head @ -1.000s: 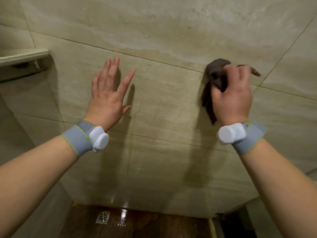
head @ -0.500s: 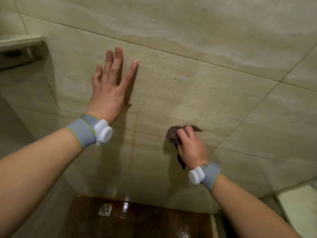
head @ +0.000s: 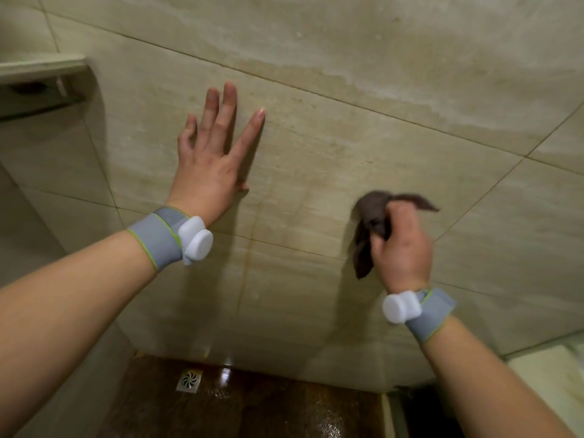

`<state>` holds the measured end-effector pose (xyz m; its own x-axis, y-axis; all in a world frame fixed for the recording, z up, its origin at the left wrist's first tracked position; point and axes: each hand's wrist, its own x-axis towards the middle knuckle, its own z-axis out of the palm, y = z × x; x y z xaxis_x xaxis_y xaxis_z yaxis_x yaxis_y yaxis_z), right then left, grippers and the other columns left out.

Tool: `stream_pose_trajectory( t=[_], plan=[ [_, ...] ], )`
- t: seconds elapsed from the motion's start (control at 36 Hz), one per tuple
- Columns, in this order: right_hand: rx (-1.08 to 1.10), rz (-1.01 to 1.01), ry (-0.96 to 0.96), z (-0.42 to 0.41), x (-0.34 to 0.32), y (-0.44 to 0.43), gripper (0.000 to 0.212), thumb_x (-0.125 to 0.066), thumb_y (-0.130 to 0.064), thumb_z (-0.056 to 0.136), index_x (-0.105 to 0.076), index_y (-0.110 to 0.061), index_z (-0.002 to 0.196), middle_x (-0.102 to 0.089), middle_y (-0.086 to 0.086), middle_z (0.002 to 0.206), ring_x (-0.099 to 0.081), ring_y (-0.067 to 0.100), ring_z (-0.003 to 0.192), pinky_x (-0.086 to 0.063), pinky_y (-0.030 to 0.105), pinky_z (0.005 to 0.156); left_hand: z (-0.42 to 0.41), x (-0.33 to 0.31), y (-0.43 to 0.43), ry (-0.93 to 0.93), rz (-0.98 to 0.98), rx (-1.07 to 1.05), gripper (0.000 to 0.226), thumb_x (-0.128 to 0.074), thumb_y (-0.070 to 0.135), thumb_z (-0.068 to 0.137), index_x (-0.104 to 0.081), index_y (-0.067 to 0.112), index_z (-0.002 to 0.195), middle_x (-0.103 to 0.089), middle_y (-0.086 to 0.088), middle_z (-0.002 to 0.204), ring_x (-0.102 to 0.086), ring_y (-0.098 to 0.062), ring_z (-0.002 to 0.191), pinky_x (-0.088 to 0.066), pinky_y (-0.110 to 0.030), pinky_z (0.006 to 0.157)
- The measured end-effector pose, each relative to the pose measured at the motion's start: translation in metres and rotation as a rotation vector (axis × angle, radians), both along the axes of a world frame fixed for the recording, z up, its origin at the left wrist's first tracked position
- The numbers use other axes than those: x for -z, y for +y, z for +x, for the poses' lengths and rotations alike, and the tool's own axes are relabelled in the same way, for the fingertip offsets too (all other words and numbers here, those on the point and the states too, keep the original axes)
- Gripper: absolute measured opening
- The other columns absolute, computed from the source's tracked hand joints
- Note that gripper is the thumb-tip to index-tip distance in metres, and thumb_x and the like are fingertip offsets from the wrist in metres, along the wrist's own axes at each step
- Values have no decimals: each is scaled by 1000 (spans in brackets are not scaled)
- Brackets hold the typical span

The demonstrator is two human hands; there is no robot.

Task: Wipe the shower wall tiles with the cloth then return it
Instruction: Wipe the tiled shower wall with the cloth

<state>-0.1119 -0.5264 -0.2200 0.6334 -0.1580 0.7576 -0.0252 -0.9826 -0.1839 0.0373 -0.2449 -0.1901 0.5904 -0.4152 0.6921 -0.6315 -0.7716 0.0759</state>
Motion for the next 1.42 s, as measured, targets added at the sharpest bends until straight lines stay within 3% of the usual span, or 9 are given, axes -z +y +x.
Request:
stream_pose_trajectory(
  t=[0.19,0.31,0.44,0.56,0.83,0.94,1.06,1.17,1.42],
  plan=[
    [5,21,447,-3,62,21,33,-69,-2,71,-55,-8,100,-53,18,104,-59,42,71,-37,34,52,8,3,20,-18,54,82,123,-79,1,63,-7,31,158,4,-18,165,5,-35,152,-10,-52,116],
    [-23,61,219,9,19,38,44,-64,-4,74,-55,-10,117,-56,16,112,-56,39,98,-52,44,69,10,12,39,1,53,107,112,-63,-8,66,-9,26,158,1,-16,166,1,-36,152,-13,-51,120],
    [-76,108,-239,44,-81,76,44,-58,-10,73,-58,-9,117,-58,19,111,-49,27,98,-41,38,72,-1,31,54,83,-71,-33,100,-66,-5,69,-24,19,157,-2,-34,159,-2,-50,148,-13,-50,122],
    [-129,70,-341,72,-111,112,39,-57,-10,74,-62,-3,112,-60,20,109,-56,30,97,-43,37,70,-3,35,62,144,-62,-55,96,-58,-7,74,-23,25,157,1,-28,162,2,-45,150,-5,-37,121],
    [-374,-343,258,94,49,146,38,-58,-6,75,-68,-8,112,-65,21,103,-58,35,56,-43,35,46,8,45,76,185,-53,-8,102,-55,-10,73,-17,33,157,8,-20,164,6,-38,152,-40,-51,107],
    [-394,-390,516,88,103,154,32,-50,-14,78,-68,-12,105,-65,18,102,-61,34,62,-47,34,45,5,42,74,205,-57,26,99,-56,-9,75,-20,34,156,7,-16,165,6,-34,152,-54,-50,89],
    [-391,-348,668,76,116,155,38,-77,-8,67,-68,-16,102,-65,16,106,-65,35,69,-46,33,44,3,51,77,212,-36,25,100,-59,-6,73,-20,33,157,8,-16,165,6,-32,153,-49,-46,99],
    [-355,-314,505,75,93,136,44,-70,-6,69,-66,-13,112,-63,17,108,-61,36,67,-44,35,47,0,83,80,254,-11,-25,100,-62,0,76,-14,34,157,13,-17,164,8,-33,152,-44,-41,102],
    [-364,-328,281,90,110,139,40,-57,-1,77,-65,-8,116,-65,16,105,-55,35,61,-36,33,45,-7,178,78,431,-103,-133,92,-54,0,85,-2,18,159,17,-32,159,-2,-48,149,-40,-21,69]
  ],
)
